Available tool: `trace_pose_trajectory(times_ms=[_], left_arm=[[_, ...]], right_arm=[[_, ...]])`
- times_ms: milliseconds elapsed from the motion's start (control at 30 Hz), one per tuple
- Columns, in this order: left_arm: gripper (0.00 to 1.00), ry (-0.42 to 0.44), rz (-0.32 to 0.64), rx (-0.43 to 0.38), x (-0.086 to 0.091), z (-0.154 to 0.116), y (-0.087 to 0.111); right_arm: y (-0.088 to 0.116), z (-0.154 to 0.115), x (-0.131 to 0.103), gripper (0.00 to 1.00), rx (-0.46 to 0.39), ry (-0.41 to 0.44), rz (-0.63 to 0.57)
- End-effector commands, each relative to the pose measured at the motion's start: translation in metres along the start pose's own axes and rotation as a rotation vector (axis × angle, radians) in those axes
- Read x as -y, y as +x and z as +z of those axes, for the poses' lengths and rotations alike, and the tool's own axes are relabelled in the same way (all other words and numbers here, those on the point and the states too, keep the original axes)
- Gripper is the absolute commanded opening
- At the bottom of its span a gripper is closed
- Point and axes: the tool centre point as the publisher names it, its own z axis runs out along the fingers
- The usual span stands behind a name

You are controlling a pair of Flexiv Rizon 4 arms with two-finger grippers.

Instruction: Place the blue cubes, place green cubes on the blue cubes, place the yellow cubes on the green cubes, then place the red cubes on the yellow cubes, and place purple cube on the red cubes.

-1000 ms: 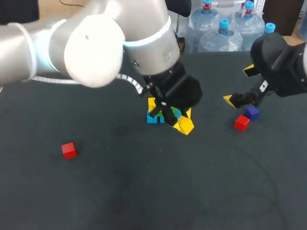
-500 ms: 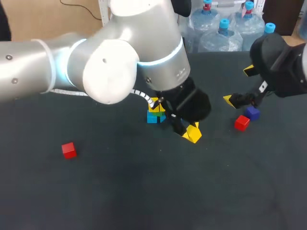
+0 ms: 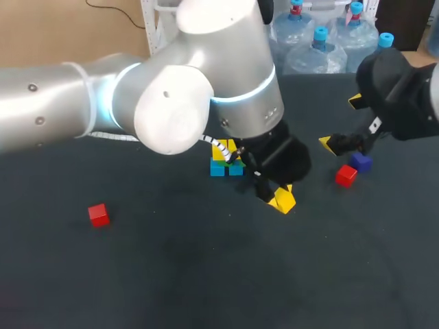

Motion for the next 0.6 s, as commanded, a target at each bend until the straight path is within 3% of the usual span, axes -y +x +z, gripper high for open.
trace_pose_trajectory(times_ms=[33, 133, 167, 200, 333, 433, 467, 533, 600], left_arm=[[0.0, 0.014, 0.001, -0.009, -0.005, 0.002, 0.0], [0.05, 0.022, -0.001, -0.018, -0.005, 0.004, 0.002], [0.2, 0.026, 0.0, -0.021, -0.006, 0.005, 0.002], [0.29, 0.026, 0.0, -0.024, -0.006, 0.005, 0.003], [0.26, 0.028, -0.003, -0.049, -0.007, 0.008, 0.008], [0.12, 0.03, -0.007, -0.061, -0.008, 0.011, 0.011], [0.0, 0.032, -0.006, -0.07, -0.009, 0.012, 0.012], [0.0, 0.034, -0.005, -0.071, -0.009, 0.012, 0.013], [0.3, 0.041, -0.005, -0.081, -0.009, 0.013, 0.015]], right_arm=[[0.003, 0.002, -0.003, 1.0, 0.012, 0.047, 0.002], [0.003, 0.002, -0.003, 1.0, 0.012, 0.047, 0.002], [0.003, 0.002, -0.003, 1.0, 0.012, 0.047, 0.002], [0.003, 0.002, -0.003, 1.0, 0.012, 0.047, 0.002], [0.003, 0.002, -0.003, 1.0, 0.012, 0.047, 0.002], [0.003, 0.002, -0.003, 1.0, 0.012, 0.047, 0.002], [0.003, 0.002, -0.003, 1.0, 0.012, 0.047, 0.002], [0.003, 0.002, -0.003, 1.0, 0.012, 0.047, 0.002], [0.003, 0.002, -0.003, 1.0, 0.012, 0.047, 0.002]])
